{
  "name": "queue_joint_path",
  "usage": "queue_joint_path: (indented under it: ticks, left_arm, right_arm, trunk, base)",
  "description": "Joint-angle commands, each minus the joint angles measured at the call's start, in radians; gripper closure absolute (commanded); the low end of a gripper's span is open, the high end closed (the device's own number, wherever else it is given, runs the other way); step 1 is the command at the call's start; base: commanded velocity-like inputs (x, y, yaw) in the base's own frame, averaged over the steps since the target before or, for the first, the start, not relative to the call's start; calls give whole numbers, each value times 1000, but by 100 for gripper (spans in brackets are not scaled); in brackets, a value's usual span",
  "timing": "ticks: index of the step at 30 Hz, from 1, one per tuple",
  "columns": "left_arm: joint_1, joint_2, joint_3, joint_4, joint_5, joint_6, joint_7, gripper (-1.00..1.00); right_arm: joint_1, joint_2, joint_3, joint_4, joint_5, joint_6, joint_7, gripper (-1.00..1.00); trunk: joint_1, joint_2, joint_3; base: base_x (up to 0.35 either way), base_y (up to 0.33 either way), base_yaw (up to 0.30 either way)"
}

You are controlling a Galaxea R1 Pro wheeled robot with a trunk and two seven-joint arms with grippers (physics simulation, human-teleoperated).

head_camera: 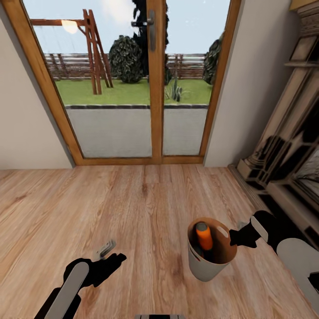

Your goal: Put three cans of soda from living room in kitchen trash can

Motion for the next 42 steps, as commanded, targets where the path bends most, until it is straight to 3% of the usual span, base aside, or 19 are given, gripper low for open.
queue_joint_path:
  ticks: [1,15,20,26,41,42]
  left_arm:
    - [0,0,0,0,0,0,0,-100]
    - [0,-1,-1,-1,0,0,-3,-100]
    - [0,-1,-1,-2,1,1,-3,-100]
    - [0,-3,-2,-2,0,1,0,-100]
    - [0,-5,-3,-9,1,5,-3,-100]
    - [0,-5,-3,-10,2,6,-3,-100]
  right_arm:
    - [0,0,-4,0,-31,3,7,100]
    - [0,0,-4,-2,-31,3,6,100]
    - [1,0,-4,-2,-31,3,6,100]
    - [1,0,-4,-4,-31,3,6,100]
    - [1,0,-3,-5,-30,3,6,100]
    - [1,0,-3,-5,-29,3,6,-100]
  trunk:
    - [0,0,-4]
    - [7,-4,-58]
    - [7,-4,-58]
    - [9,-5,-81]
    - [12,-6,-101]
    - [12,-6,-101]
  base:
    - [0,0,0]
    - [0,0,0]
    - [0,0,0]
    - [0,0,0]
    - [0,0,0]
    - [0,0,0]
